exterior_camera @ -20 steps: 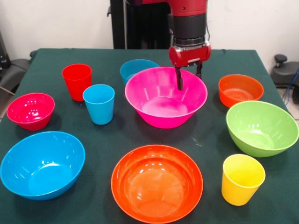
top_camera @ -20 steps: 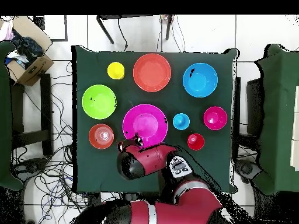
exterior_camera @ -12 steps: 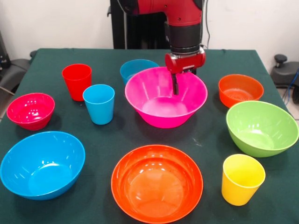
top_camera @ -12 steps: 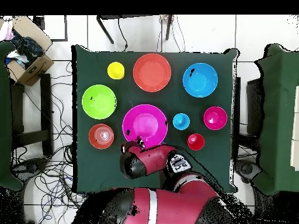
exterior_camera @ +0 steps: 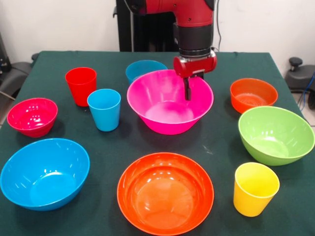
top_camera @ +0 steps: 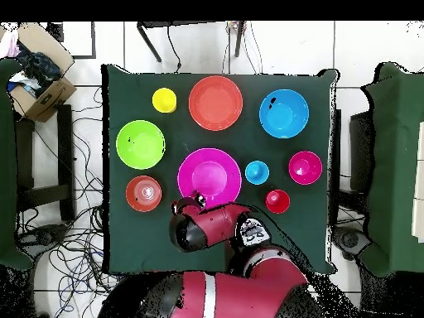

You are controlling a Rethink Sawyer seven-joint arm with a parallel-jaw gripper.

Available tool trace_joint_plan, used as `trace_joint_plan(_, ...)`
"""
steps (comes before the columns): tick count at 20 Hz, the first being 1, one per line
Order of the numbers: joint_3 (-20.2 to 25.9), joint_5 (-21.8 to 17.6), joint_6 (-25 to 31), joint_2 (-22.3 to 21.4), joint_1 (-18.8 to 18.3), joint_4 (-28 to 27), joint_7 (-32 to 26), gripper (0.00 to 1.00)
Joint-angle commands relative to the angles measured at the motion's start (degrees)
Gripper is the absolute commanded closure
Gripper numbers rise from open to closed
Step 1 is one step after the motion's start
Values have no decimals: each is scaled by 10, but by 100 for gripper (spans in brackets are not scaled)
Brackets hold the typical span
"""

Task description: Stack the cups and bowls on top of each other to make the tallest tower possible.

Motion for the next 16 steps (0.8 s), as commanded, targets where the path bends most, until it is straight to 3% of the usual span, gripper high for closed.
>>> trace_joint_plan(1, 24, 4, 93, -12, -1, -10, 36, 100)
trace_joint_plan(6, -1, 32, 97, -30, 21, 0, 65, 100)
trace_joint_plan(9, 38, 19, 66, 0, -9, 5, 64, 100)
trace_joint_plan(12, 8, 8, 38, 13, 14, -16, 63, 100)
trace_joint_plan(16, 32, 11, 44, 14, -8, 5, 68, 100)
